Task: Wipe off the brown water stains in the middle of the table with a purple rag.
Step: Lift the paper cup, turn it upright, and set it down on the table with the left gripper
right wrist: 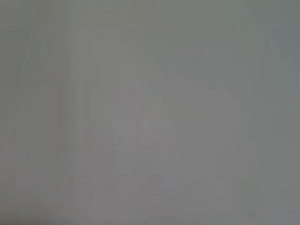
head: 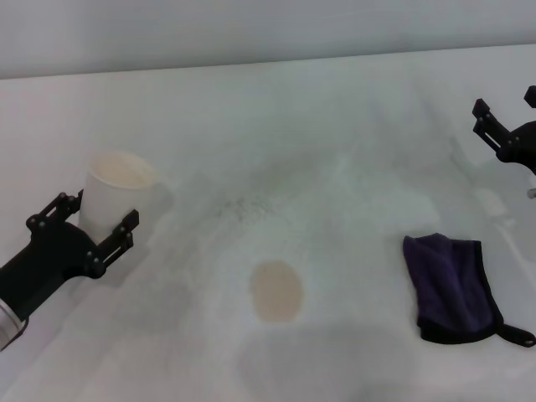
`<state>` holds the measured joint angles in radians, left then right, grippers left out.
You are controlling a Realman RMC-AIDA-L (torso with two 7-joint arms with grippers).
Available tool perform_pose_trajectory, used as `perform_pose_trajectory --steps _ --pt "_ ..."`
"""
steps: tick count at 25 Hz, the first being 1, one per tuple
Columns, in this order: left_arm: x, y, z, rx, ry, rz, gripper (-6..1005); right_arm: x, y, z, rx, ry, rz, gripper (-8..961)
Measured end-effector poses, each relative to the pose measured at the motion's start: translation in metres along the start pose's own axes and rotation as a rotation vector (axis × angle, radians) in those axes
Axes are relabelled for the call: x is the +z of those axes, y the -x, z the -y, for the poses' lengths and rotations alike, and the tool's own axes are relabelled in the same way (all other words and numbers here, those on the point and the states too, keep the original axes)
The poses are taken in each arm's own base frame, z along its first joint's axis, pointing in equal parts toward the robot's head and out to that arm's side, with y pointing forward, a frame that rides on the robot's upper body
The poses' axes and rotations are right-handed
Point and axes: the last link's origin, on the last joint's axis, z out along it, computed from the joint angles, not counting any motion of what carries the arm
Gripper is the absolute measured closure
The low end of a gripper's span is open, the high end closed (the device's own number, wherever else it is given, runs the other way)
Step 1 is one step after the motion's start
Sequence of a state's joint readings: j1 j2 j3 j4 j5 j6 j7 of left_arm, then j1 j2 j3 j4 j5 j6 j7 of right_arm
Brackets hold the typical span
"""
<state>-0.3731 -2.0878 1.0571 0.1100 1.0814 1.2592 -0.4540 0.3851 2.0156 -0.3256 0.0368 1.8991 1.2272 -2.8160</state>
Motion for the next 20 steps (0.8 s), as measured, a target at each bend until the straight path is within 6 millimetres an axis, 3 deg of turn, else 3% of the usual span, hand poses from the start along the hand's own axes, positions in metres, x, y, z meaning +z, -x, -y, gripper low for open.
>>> perform_pose_trajectory --steps 11,20 --pt "-0.007 0.016 -0.003 -0.026 -0.029 0.076 290 -0.001 0.001 -0.001 0.007 0.003 0.007 80" --pt "-0.023 0.033 -0.016 -0.029 -0.045 0.123 290 0.001 0.0 -0.003 0.012 0.005 0.004 79"
